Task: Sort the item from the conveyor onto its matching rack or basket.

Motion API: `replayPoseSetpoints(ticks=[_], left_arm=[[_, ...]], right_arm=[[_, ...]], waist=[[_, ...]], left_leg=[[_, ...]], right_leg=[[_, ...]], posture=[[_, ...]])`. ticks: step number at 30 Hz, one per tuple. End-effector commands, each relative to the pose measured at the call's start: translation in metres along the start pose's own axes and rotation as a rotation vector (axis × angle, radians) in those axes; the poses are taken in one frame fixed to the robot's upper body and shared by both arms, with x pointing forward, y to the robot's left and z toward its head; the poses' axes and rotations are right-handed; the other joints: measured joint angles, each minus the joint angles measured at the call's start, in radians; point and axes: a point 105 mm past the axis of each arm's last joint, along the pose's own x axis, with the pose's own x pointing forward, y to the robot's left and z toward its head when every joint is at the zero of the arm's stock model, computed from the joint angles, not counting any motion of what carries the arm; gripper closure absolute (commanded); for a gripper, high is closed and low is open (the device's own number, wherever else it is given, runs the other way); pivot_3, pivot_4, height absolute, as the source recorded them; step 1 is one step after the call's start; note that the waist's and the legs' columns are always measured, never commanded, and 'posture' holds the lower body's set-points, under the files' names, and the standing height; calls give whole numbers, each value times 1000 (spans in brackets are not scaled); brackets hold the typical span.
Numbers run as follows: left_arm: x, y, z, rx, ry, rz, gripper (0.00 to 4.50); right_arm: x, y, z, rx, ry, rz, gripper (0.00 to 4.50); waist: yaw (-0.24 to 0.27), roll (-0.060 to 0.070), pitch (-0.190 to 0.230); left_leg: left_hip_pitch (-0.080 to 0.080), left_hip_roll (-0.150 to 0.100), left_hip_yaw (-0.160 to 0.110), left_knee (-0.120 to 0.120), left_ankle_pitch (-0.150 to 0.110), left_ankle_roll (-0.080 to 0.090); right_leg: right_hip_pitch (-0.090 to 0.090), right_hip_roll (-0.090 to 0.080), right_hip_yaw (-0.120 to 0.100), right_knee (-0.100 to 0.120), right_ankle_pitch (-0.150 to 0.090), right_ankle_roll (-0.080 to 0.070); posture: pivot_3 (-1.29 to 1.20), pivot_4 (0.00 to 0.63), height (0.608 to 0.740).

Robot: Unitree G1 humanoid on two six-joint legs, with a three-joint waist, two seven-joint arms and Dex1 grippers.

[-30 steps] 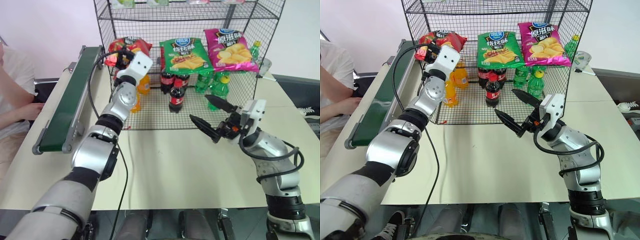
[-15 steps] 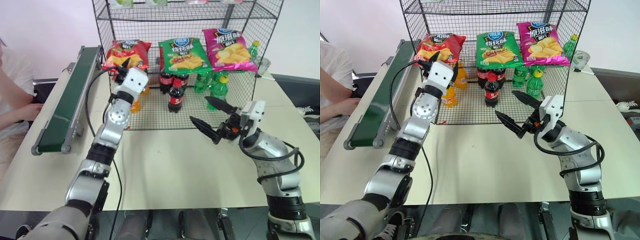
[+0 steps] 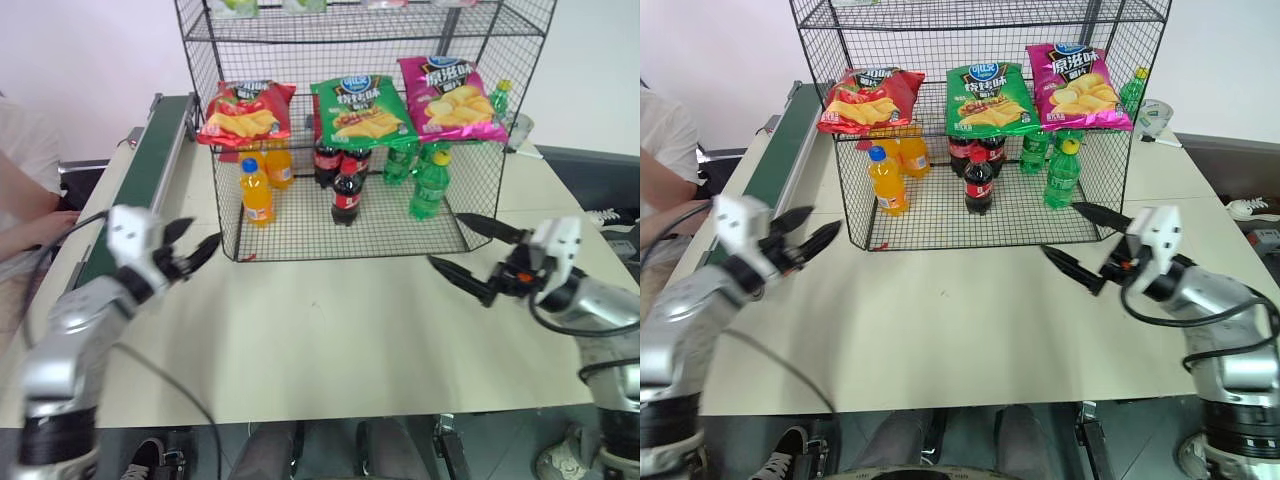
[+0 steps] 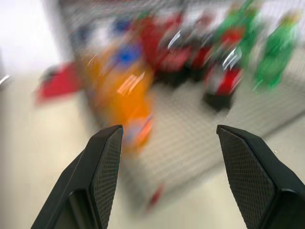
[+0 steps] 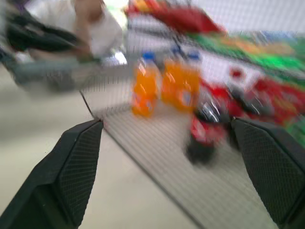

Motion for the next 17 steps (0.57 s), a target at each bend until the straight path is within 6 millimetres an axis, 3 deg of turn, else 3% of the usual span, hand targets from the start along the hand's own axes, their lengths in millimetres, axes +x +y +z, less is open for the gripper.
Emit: replayPoseSetpoints(ticks=[1, 4, 12, 17], left_arm=[[-35, 46, -1, 19, 28, 116, 1235], [-52, 71, -10, 46, 80, 178, 1235], [-62, 65, -12, 143, 101, 89, 1235], [-70, 71, -21, 162, 127, 89, 1235]], right_arm=[[-28, -19, 5, -62, 42, -35, 0], [-43, -31, 0, -73, 86, -59, 0], [-62, -43, -11, -107, 164, -50, 0], [-63, -44, -14, -116, 165, -53, 0]], waist=[[11, 1, 0], [20, 1, 0], [15, 1, 0], [11, 3, 1]], left_leg=[[1, 0, 0, 0, 0, 0], [2, 0, 0, 0, -1, 1], [1, 0, 2, -1, -2, 3], [1, 0, 2, -3, -2, 3]], right_leg=[[0, 0, 0, -1, 0, 0], [0, 0, 0, -3, -1, -3], [0, -3, 0, -6, 0, -1], [0, -3, 0, -6, 0, 0]], posture=[[0, 150, 740], [0, 150, 740], [0, 150, 740], [0, 150, 740]])
